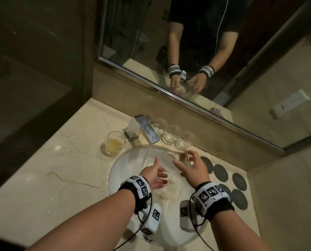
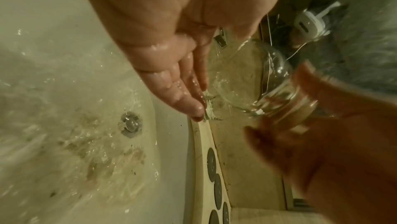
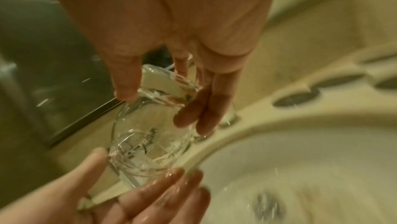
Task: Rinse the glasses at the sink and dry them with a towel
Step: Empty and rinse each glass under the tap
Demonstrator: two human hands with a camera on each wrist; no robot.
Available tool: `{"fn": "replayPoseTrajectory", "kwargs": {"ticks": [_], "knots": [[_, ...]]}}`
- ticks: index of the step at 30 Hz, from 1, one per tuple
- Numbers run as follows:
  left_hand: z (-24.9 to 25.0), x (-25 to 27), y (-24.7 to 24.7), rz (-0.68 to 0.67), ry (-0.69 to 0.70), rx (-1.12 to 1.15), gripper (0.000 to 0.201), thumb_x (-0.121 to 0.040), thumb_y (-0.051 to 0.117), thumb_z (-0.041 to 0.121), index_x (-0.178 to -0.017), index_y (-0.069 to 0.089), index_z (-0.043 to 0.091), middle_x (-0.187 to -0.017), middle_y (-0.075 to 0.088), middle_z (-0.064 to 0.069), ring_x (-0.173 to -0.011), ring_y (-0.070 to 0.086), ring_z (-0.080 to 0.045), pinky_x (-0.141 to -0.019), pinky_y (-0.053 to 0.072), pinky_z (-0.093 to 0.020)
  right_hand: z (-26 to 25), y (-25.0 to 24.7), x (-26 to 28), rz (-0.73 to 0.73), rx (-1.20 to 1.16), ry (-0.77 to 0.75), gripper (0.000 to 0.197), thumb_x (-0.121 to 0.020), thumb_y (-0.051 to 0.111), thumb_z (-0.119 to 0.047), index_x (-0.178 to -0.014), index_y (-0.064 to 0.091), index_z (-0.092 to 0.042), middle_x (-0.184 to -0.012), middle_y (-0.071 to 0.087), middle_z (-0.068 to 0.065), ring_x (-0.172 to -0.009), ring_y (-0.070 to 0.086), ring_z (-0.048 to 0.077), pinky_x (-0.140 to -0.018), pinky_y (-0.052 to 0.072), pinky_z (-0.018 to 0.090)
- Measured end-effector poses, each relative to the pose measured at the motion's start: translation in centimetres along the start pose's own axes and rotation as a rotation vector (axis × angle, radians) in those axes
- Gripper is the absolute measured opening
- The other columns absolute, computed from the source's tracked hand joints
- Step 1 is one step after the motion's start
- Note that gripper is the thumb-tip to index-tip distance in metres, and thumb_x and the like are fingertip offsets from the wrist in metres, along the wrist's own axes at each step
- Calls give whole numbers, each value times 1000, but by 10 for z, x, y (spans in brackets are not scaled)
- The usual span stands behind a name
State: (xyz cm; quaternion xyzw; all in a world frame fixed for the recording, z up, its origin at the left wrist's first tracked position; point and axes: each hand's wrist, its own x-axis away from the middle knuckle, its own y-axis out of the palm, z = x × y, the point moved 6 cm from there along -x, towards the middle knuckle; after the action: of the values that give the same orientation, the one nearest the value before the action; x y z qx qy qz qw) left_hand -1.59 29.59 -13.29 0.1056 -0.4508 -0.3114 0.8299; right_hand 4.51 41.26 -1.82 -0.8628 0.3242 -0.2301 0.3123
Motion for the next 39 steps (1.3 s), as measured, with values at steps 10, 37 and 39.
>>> {"fn": "replayPoseTrajectory", "kwargs": {"ticks": [10,37,39], "knots": [[5,20,-2,-4,269,-91,61,-75,81,24,-128,50,19,-112,67,0,-103,65,-17,-93,51,-38,58,60,29,-461,-781,476,47,-97,47,-44,-116,60,-3,-102,62,18,-75,68,32,-61,58,35],[1,29,-23,394,306,-592,70,-80,75,39,-138,37,28,-130,51,1,-102,61,-12,-92,52,-37,121,-48,-128,205,-163,61,83,-62,89,-25,-124,37,-11,-116,55,5,-106,57,25,-95,49,39],[-1,31,-31,420,296,-555,60,-82,74,34,-132,42,26,-123,55,1,-99,63,-15,-85,55,-36,126,-49,-142,225,-151,94,81,-62,90,-25,-122,38,-9,-116,55,7,-106,57,27,-92,49,39]]}}
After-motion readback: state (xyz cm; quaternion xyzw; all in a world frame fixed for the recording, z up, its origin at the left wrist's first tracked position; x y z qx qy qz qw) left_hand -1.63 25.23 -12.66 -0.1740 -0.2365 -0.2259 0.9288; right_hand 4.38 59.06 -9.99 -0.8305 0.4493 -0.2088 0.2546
